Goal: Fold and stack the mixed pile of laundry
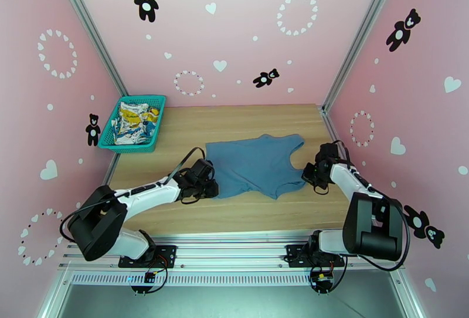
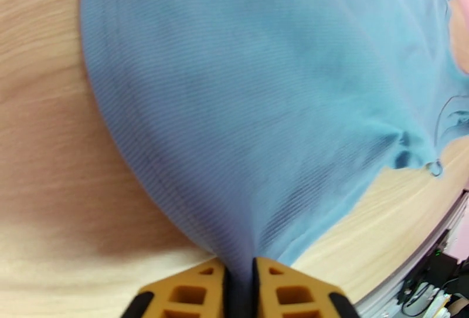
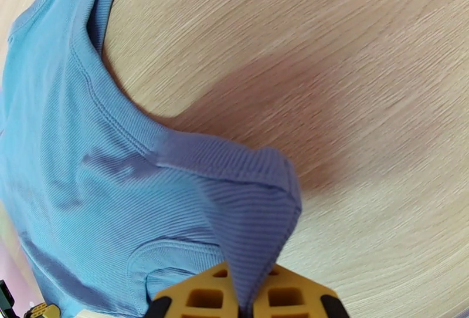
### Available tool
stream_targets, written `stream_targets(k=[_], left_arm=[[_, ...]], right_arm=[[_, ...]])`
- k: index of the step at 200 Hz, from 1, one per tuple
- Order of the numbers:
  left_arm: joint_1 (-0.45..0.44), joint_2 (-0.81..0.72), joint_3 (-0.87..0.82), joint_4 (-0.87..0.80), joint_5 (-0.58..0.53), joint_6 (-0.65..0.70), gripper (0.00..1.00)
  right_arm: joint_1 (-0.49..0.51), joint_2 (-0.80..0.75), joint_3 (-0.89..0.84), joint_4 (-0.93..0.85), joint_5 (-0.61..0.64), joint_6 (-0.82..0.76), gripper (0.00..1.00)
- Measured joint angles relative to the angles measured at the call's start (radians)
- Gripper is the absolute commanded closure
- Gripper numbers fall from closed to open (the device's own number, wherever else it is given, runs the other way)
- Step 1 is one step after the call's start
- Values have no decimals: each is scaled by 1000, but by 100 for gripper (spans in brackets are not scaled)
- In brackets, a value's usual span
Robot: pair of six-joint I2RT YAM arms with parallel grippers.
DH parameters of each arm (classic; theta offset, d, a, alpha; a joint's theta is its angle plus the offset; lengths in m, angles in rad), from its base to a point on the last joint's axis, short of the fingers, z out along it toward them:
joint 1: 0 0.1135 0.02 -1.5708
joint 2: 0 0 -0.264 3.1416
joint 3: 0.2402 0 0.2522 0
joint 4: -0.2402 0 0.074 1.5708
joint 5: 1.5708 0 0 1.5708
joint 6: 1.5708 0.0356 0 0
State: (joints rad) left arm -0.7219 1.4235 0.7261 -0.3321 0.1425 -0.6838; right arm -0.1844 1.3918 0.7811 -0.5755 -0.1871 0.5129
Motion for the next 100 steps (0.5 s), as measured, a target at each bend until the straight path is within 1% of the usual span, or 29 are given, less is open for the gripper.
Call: stream_targets(k=[28,49,70,100], left_arm=[[-2,-74,-3,-22,-12,-2,100],[0,-151,57,-83,-48,34,100],[32,-177,241,-155,-64,110,100],[141,-175,554,-239,-73,238,100]], right_arm=[[6,-18,23,-37,-11,0,100],[15,-43,114,-89,-20,1,100],[29,-67,288,-137,-27,1,100],[35,-76,579,-175,-43,3,100]])
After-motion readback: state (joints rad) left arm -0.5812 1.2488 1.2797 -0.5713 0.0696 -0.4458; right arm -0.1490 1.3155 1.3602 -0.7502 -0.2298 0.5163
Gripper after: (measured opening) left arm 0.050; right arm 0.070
